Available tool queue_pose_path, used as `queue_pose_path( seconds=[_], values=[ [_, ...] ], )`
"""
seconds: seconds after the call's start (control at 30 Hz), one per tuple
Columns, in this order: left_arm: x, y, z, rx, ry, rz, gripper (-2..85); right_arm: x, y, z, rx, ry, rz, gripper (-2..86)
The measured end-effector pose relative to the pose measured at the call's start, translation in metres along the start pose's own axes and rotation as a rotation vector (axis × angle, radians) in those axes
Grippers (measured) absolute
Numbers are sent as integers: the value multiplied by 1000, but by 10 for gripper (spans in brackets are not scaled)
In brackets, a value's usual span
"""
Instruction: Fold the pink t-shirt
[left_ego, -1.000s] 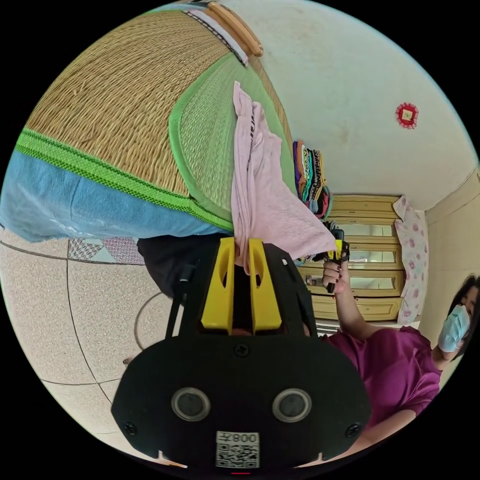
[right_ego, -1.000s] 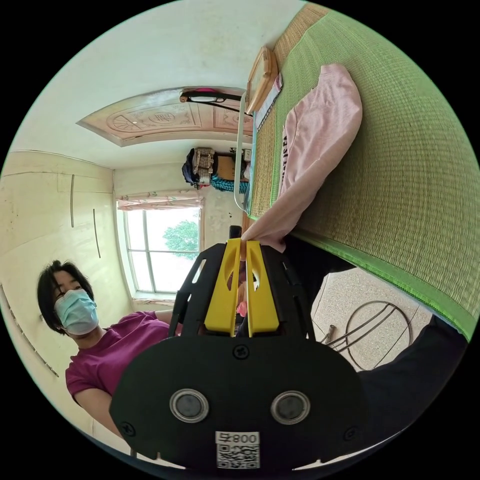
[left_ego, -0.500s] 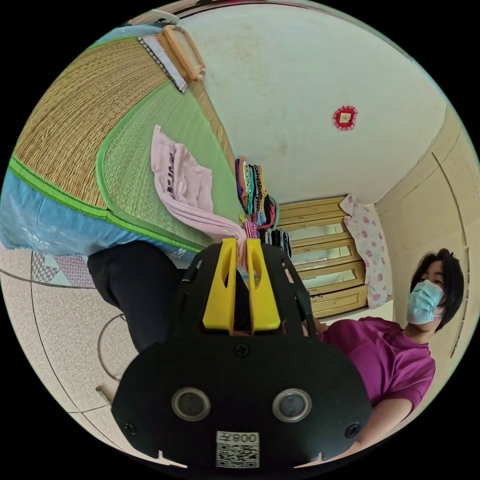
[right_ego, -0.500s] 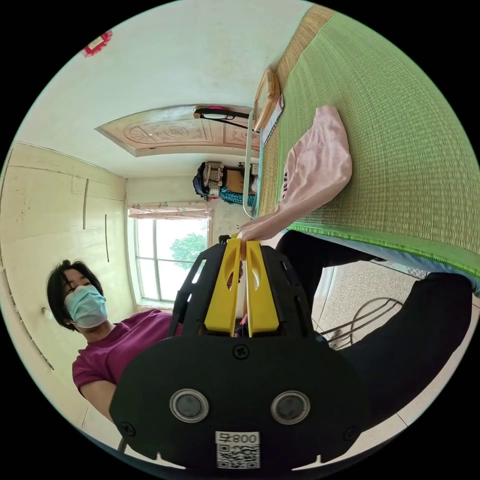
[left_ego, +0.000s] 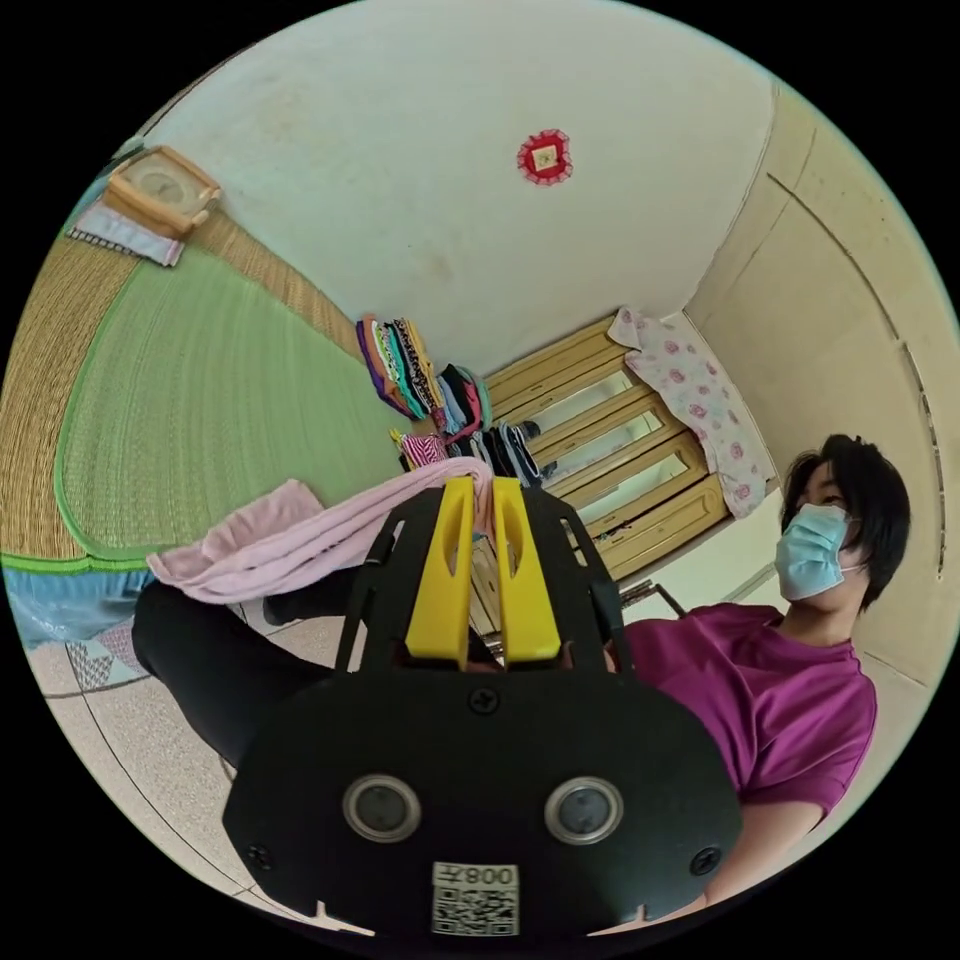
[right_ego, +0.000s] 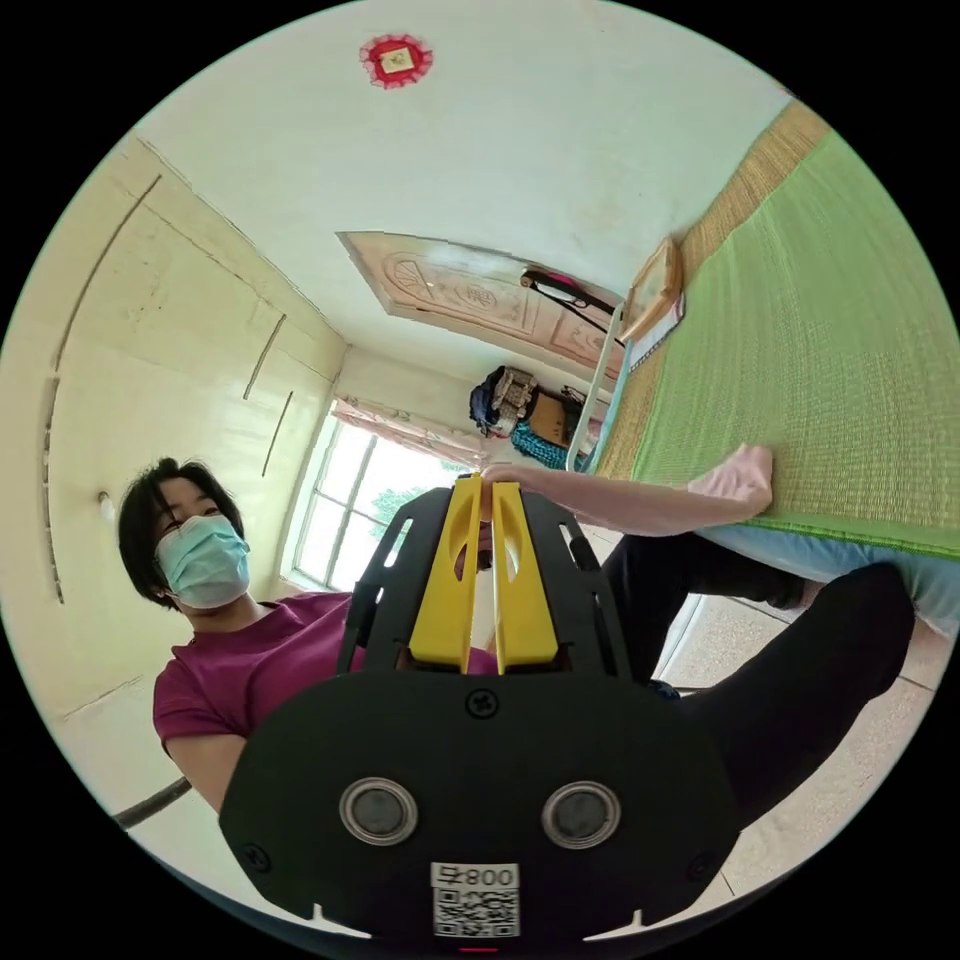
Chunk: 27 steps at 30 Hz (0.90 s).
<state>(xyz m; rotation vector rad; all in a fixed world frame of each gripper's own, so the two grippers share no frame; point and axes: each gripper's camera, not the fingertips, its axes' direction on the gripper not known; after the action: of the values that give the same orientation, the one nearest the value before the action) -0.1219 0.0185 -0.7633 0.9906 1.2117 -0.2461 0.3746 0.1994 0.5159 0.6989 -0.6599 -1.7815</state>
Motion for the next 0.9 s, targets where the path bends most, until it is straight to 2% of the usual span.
queue_pose_path(
  seconds=[0.17, 0.4, 0.57, 0.73, 0.9],
  values=[
    [46, -46, 73, -53, 40, 76, 34, -36, 30, -73, 78, 25, -123, 14],
    [67, -135, 219, -136, 61, 81, 34, -19, 36, -178, 177, 75, -123, 13],
    [77, -222, 334, -153, 73, 95, 33, 8, -13, -283, 268, 98, -125, 13],
    [121, -336, 482, -188, 24, 261, 33, 8, -81, -392, 346, 162, -191, 13],
    [150, -391, 619, -223, 35, 360, 34, 1, -104, -502, 414, 281, -225, 13]
  ],
)
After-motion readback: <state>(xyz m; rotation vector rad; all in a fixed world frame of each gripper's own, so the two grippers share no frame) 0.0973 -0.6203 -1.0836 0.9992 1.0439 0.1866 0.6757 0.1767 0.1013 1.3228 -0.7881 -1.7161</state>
